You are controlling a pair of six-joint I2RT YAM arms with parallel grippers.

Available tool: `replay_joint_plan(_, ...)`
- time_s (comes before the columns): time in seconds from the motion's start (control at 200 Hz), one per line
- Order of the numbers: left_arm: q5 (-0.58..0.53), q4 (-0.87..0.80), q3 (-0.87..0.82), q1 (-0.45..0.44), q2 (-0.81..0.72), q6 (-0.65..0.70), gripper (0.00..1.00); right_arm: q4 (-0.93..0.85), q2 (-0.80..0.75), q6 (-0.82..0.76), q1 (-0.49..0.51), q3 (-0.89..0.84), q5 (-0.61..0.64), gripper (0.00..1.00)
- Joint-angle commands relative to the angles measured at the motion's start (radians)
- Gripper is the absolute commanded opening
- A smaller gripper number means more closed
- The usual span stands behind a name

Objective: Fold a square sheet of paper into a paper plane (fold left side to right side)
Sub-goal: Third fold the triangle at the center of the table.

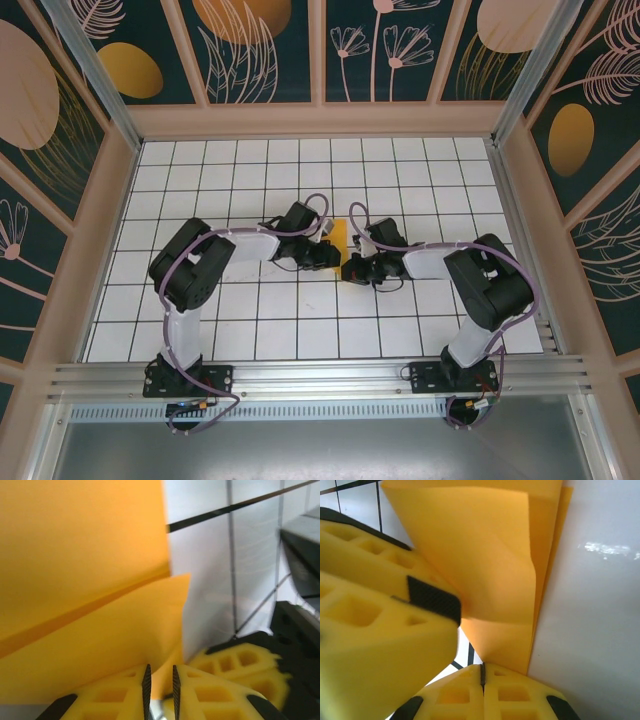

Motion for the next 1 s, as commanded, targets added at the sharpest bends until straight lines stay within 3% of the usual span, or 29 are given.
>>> replay_joint_plan(0.0,-0.094,-0.061,0.012,-0.003,0.043,0.024,0.22,-0.169,0.078,-0.001,0.008,-0.05,0.118,0.0)
replay_joint_plan(0.235,-0.178,-0.11,0.027,0.016,0.058,0.056,0.21,-0.182,0.075,-0.002,0.009,-0.059,0.131,0.0)
replay_joint_plan(0.666,-0.295,-0.224,0.153,0.188,0.102,0.189,0.22,-0.183,0.06,0.006,0.009,-0.077,0.13,0.0)
replay_joint_plan(0.836,-0.275,-0.216,0.162,0.224,0.102,0.199,0.22,-0.162,0.057,0.012,0.009,-0.088,0.118,0.0)
replay_joint_plan(0.996,-0.253,-0.226,0.164,0.226,-0.012,0.198,0.26,-0.157,0.059,0.011,0.008,-0.083,0.115,0.0)
